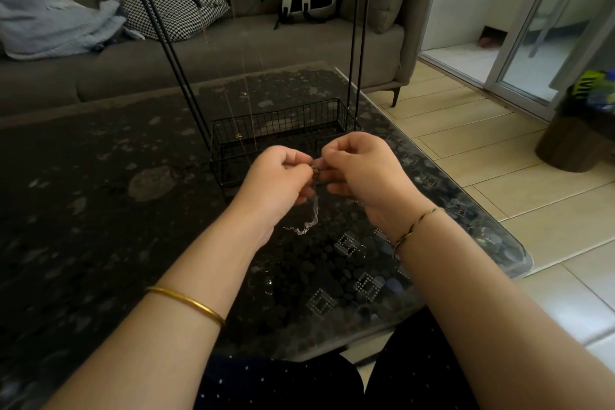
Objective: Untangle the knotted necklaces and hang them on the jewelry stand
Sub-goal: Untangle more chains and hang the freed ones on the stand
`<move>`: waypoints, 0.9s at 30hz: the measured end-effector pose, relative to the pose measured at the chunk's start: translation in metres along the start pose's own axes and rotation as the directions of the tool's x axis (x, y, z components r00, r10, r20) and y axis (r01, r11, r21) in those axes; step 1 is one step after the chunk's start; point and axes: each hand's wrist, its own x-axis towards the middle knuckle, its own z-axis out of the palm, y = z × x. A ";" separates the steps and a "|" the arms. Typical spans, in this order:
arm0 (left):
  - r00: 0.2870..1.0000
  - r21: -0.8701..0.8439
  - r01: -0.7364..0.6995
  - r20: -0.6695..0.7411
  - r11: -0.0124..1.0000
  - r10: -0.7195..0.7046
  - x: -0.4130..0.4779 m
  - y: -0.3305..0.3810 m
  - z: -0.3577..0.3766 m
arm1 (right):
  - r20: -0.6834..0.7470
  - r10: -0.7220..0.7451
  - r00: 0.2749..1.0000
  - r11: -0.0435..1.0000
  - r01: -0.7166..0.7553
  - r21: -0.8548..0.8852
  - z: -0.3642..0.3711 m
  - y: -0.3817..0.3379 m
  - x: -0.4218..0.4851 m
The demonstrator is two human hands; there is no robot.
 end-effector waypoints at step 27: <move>0.990 -0.145 -0.033 -0.137 0.989 0.013 0.001 0.000 -0.005 | 0.096 -0.007 0.995 0.979 0.026 -0.203 0.002 0.001 0.000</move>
